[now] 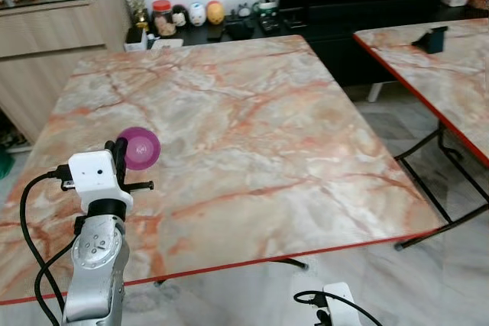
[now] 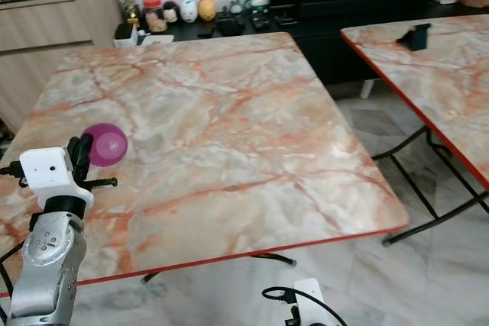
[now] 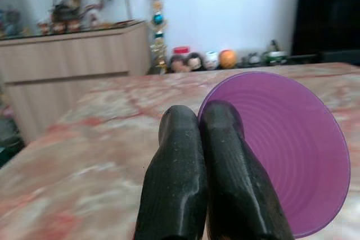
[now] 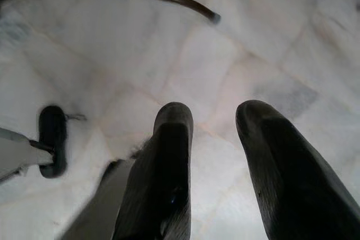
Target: Setting the table
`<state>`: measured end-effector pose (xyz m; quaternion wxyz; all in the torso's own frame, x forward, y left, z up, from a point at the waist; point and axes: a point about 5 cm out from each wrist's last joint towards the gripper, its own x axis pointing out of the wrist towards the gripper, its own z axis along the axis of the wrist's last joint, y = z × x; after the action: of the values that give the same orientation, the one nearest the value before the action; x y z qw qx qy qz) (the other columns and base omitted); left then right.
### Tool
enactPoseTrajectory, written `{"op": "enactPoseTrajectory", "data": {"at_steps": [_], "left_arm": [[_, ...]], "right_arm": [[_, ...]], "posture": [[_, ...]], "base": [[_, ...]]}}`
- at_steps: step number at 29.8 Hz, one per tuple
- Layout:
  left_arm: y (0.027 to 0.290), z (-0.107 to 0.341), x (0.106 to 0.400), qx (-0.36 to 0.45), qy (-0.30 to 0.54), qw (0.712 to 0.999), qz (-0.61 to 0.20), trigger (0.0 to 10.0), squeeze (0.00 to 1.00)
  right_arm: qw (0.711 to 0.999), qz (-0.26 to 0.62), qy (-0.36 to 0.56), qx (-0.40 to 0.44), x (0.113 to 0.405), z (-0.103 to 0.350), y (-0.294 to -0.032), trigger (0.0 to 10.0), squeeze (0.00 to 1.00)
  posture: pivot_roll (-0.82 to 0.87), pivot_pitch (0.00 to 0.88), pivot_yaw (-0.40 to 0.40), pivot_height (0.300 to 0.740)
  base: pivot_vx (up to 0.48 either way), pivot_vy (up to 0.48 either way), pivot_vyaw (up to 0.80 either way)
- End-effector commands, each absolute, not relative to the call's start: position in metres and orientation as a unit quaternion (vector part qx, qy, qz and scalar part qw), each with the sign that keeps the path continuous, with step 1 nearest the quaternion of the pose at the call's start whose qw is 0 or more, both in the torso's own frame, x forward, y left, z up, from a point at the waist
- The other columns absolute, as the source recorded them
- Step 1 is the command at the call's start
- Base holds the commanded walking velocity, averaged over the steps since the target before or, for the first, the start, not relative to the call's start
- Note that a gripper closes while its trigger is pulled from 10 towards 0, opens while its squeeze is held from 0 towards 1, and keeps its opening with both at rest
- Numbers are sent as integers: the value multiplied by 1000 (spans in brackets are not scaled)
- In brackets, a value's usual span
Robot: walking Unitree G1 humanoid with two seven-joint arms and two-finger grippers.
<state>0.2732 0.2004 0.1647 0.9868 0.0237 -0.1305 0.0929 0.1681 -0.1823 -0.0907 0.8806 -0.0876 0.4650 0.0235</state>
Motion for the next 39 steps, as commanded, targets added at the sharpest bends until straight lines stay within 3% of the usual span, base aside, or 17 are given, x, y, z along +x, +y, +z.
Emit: {"op": "enactPoseTrajectory", "data": {"at_steps": [1,23,30,39], "left_arm": [[205,165,274,25,-127,986,102,10000,0],[202,166,277,13,-127,987,101,10000,0],[202,167,279,12,-129,987,99,10000,0],[199,168,280,9,-127,987,94,10000,0]], "right_arm": [[882,21,463,-83,168,-90,-182,10000,0],[886,35,455,-88,173,-89,-178,10000,0],[889,38,448,-86,176,-87,-175,10000,0],[890,30,448,-78,175,-88,-175,10000,0]], "posture": [[-43,0,19,740],[-52,0,23,740],[-53,0,26,740],[-49,0,25,740]], "base": [[0,-472,0],[0,-465,0],[0,-453,705],[0,-446,0]]}}
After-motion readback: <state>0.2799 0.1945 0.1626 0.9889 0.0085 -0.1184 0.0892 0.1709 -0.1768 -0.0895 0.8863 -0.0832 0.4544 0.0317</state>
